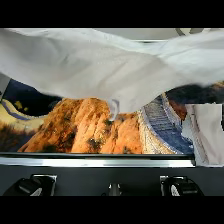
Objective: Fold the shirts.
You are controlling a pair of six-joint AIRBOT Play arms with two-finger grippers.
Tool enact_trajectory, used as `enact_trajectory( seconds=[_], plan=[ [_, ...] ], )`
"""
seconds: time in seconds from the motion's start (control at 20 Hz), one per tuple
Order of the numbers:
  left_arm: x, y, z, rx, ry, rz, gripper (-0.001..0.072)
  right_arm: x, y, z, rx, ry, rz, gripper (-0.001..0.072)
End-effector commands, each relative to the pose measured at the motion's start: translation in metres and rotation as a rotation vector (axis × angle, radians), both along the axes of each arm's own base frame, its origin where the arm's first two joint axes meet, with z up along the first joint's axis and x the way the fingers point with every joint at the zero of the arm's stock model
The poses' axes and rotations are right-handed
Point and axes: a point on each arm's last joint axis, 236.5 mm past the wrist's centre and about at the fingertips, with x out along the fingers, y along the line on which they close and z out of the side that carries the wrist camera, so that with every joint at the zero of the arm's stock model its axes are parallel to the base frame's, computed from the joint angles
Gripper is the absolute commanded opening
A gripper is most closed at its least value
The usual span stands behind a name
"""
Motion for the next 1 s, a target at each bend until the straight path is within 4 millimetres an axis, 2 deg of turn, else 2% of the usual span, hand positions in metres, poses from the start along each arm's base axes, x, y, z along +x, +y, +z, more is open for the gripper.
enact_trajectory(
  seconds=[0.0, 0.15, 0.25, 0.35, 0.45, 0.55, 0.65, 0.75, 0.85, 0.95],
  plan=[
    [-0.055, 0.028, 0.052, -0.054, -0.168, 0.033, 0.0027, -0.051, -0.026, 0.052, 0.01, -0.179, -0.113, 0.002],
    [-0.049, 0.036, 0.048, -0.006, -0.164, 0.089, 0.0027, -0.033, -0.032, 0.054, -0.013, -0.179, -0.147, 0.002],
    [-0.028, 0.045, 0.024, 0.075, -0.078, 0.17, 0.0027, -0.015, -0.036, 0.067, -0.034, -0.228, -0.171, 0.002],
    [0.009, 0.048, -0.027, 0.177, 0.111, 0.235, 0.0027, 0.021, -0.033, 0.075, -0.028, -0.265, -0.161, 0.002],
    [0.049, 0.045, -0.094, 0.282, 0.321, 0.269, 0.0028, 0.081, -0.03, 0.061, 0.026, -0.225, -0.133, 0.002],
    [0.09, 0.039, -0.169, 0.381, 0.519, 0.292, 0.0028, 0.162, -0.028, 0.017, 0.091, -0.102, -0.112, 0.002],
    [0.124, 0.041, -0.243, 0.438, 0.691, 0.314, 0.0028, 0.238, -0.027, -0.047, 0.157, 0.06, -0.103, 0.0021],
    [0.157, 0.055, -0.315, 0.429, 0.858, 0.367, 0.0028, 0.301, -0.022, -0.121, 0.251, 0.219, -0.089, 0.0021],
    [0.186, 0.069, -0.364, 0.373, 0.975, 0.404, 0.0029, 0.341, -0.016, -0.184, 0.411, 0.349, -0.075, 0.0022],
    [0.212, 0.064, -0.401, 0.324, 1.033, 0.372, 0.0028, 0.367, -0.01, -0.241, 0.543, 0.469, -0.079, 0.0022]
  ],
)
